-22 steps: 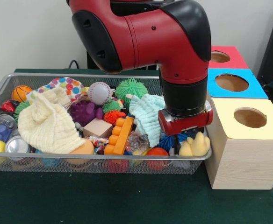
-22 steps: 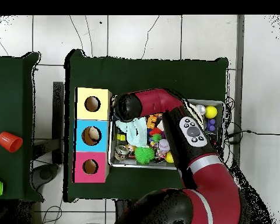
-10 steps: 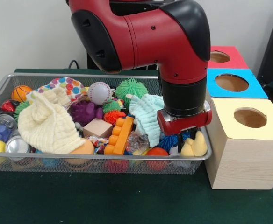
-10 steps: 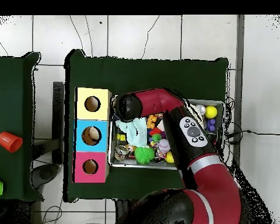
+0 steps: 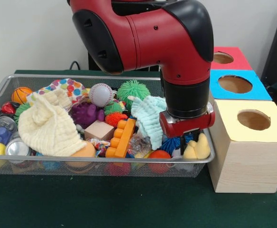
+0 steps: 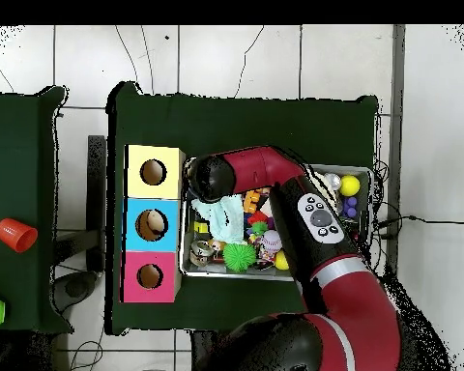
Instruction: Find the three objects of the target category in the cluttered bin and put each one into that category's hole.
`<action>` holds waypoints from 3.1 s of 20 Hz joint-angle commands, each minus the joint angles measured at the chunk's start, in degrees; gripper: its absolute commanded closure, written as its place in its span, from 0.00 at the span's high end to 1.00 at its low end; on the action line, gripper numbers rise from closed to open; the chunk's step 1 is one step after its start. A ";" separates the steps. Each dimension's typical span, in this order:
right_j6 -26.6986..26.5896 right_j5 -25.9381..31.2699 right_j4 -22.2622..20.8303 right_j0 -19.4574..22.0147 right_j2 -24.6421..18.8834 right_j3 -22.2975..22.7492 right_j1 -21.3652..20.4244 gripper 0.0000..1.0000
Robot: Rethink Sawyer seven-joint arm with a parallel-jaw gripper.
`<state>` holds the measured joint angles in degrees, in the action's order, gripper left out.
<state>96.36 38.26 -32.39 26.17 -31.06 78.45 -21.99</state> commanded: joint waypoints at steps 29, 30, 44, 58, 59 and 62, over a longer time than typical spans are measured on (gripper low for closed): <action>-8.82 -0.20 -0.78 7.87 -10.67 11.33 -5.51 0.00; -8.71 -0.32 -0.86 7.95 -10.77 11.56 -5.68 0.00; -6.76 3.94 1.48 8.68 -11.67 13.20 -8.62 0.00; -6.25 14.27 6.29 7.47 -10.30 12.59 -13.69 0.00; -6.05 14.71 6.69 7.59 -10.34 12.87 -14.04 0.00; -5.97 15.97 7.51 7.74 -10.45 13.17 -14.84 0.00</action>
<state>96.37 46.49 -26.78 33.45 -40.95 89.71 -35.12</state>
